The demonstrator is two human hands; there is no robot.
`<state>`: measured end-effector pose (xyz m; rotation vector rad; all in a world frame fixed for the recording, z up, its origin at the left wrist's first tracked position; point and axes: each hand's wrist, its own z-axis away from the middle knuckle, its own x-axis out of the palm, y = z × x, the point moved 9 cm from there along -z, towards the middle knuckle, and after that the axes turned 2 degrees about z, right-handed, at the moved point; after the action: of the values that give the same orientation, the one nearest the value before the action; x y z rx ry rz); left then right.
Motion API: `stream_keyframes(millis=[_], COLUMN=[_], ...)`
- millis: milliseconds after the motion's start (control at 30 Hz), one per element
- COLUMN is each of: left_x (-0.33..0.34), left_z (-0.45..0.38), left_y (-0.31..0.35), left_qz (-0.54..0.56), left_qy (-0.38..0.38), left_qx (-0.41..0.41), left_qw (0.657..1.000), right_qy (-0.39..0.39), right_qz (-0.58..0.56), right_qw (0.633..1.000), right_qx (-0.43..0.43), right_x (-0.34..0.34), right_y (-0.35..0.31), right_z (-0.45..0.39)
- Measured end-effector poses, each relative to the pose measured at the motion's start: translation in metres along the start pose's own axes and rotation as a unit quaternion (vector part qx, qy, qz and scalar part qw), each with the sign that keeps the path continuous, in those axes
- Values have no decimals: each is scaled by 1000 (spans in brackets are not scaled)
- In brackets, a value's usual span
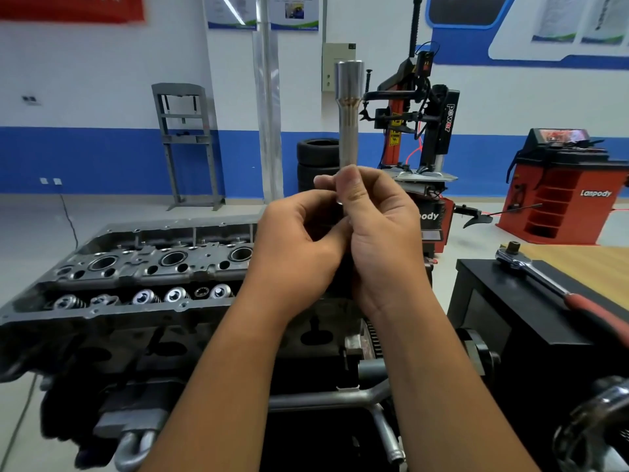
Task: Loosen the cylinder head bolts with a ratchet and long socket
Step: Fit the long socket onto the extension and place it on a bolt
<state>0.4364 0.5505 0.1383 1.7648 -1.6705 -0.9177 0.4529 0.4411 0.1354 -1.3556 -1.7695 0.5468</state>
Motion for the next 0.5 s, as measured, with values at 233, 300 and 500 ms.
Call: stream_keyframes(millis=[233,300,500], left_x=[-6,-6,0], left_z=[-2,-1,-1], left_y=[-4,-3,-2], left_qz=[-7,-7,11], left_qy=[33,30,-18], left_qx=[-9,2,0], left_qw=[999,1000,1000], right_qy=[2,3,13], right_qz=[6,18,-8], right_qw=[1000,1000,1000], right_qx=[-4,-15,6], right_x=[2,1,0], right_y=[-1,-2,-1], right_z=[1,1,0])
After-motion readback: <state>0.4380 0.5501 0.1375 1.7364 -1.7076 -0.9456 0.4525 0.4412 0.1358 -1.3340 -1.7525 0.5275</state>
